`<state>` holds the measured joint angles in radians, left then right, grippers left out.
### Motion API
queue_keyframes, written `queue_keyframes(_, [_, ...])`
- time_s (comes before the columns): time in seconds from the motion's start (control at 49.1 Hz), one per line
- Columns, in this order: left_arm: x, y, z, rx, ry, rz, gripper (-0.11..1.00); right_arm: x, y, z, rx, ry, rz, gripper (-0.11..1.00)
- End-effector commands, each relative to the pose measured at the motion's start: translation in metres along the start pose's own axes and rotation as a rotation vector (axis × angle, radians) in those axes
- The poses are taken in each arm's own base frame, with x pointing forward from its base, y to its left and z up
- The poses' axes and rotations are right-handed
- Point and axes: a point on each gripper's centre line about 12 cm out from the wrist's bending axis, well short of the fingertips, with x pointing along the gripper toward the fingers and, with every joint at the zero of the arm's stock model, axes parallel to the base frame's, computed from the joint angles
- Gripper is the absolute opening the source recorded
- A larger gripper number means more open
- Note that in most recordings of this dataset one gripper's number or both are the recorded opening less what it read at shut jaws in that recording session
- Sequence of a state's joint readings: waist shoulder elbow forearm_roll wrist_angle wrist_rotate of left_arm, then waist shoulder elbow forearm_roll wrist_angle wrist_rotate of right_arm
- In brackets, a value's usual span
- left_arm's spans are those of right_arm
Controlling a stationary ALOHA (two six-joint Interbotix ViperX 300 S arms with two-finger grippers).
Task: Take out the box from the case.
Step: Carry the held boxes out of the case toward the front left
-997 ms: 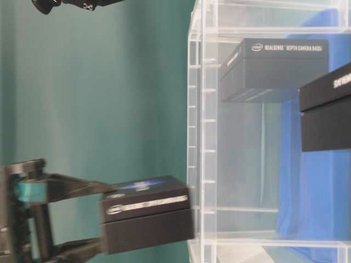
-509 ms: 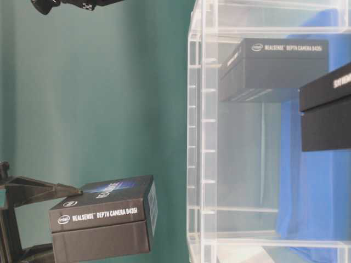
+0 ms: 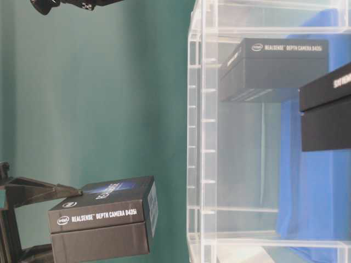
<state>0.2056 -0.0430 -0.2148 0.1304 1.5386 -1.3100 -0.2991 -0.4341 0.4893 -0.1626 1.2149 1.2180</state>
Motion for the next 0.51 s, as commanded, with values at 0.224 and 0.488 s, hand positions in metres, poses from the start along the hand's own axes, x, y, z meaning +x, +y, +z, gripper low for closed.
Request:
queue_keyframes(0.224, [-0.0194, -0.0001, 0.0034, -0.004, -0.021, -0.054, 0.61, -0.0077, 0.0017, 0.0009, 0.003, -0.009, 0.028, 0.91])
queue_keyframes(0.488, [-0.0194, 0.0000, 0.0037, -0.006, -0.024, -0.053, 0.61, -0.0077, 0.0017, 0.0009, 0.003, -0.009, 0.028, 0.91])
